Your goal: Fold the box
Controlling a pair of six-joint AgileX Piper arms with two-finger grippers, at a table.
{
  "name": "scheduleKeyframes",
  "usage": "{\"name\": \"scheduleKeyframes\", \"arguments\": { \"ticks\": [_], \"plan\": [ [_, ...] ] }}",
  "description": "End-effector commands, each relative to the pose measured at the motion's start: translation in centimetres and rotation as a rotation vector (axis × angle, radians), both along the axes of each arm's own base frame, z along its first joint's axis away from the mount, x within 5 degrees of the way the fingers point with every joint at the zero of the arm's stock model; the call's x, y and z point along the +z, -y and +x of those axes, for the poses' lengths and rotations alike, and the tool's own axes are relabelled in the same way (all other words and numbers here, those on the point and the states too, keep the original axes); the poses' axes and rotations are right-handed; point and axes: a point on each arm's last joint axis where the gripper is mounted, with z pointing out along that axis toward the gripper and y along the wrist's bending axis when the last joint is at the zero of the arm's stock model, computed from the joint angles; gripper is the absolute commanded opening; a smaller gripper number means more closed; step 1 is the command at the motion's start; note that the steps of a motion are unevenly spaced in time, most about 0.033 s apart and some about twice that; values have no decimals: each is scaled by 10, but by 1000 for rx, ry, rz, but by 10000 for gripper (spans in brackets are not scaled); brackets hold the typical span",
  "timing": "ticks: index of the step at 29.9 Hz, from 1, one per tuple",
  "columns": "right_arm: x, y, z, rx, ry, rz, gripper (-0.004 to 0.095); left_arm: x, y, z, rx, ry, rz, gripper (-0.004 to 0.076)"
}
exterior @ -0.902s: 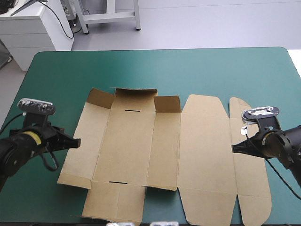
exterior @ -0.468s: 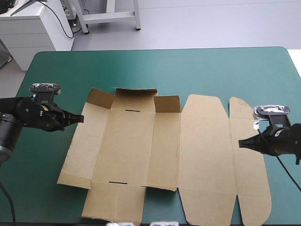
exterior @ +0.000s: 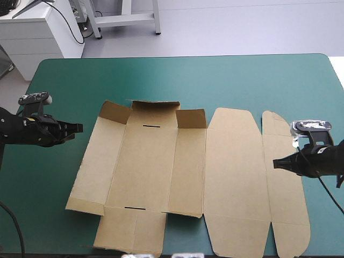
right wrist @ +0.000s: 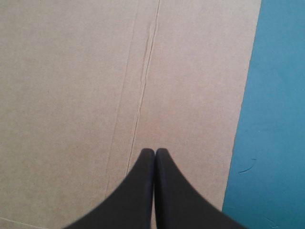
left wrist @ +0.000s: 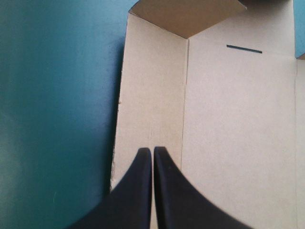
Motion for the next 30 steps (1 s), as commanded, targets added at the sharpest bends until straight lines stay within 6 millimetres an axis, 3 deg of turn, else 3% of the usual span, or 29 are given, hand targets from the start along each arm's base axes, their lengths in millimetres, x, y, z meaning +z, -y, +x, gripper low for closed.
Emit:
{"name": "scheduleKeyframes", "arguments": {
  "ticks": [1, 5, 10, 12, 22, 30],
  "plan": [
    [12, 0, 2, 3, 67, 2, -21, 16, 2, -4, -34, 60, 4, 17],
    [12, 0, 2, 7, 78, -4, -21, 11, 1, -5, -89, 22, 53, 128],
    [13, -1, 3, 14, 87, 10, -21, 3, 1, -1, -83, -36, 12, 391],
    [13, -1, 3, 18, 93, 11, -21, -3, 0, 3, -80, -64, 7, 461],
    [13, -1, 4, 19, 95, 10, -21, -38, -11, 22, -118, -242, 64, 456],
    [13, -1, 3, 33, 92, 4, -21, -64, -10, 37, -134, -360, -22, 456]
  ]
}}
